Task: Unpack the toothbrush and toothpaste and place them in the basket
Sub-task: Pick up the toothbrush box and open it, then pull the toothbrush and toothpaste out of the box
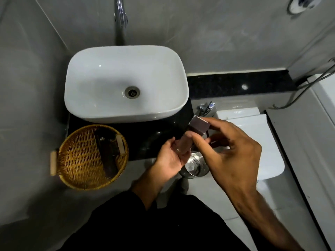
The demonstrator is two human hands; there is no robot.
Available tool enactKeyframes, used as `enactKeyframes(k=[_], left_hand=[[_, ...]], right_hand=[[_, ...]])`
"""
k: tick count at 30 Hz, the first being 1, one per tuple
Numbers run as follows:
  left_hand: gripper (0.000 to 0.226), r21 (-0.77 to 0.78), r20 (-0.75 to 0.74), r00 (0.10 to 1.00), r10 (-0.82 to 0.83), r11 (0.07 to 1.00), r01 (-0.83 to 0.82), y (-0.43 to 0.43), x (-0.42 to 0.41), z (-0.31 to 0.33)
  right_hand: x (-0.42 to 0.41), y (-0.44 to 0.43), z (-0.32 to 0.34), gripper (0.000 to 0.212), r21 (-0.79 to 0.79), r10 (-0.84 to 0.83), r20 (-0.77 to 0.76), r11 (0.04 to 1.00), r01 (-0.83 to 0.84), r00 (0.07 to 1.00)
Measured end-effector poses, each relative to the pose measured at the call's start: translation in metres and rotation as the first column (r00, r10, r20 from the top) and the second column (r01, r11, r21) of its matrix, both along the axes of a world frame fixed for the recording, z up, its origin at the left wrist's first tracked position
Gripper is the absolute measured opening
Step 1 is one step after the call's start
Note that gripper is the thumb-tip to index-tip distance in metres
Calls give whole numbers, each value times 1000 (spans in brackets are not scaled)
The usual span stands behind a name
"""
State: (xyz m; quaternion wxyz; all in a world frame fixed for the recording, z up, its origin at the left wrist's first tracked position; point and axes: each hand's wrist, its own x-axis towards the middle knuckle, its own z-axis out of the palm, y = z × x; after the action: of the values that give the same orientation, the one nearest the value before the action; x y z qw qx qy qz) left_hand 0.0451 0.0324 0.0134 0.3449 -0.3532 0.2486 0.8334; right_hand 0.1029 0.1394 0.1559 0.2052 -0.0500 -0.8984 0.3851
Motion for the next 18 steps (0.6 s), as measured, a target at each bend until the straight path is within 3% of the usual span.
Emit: enactKeyframes(k=[12,18], left_hand=[[53,-7,0,998,-70,998,70,12,5,4],[27,-76,87,993,-78,993,85,10,-1,-7]], right_hand=[[-2,-2,17,42,-17,-78,-53,997,77,996],[-1,10,37,54,-98,-160,-137,984,148,977]])
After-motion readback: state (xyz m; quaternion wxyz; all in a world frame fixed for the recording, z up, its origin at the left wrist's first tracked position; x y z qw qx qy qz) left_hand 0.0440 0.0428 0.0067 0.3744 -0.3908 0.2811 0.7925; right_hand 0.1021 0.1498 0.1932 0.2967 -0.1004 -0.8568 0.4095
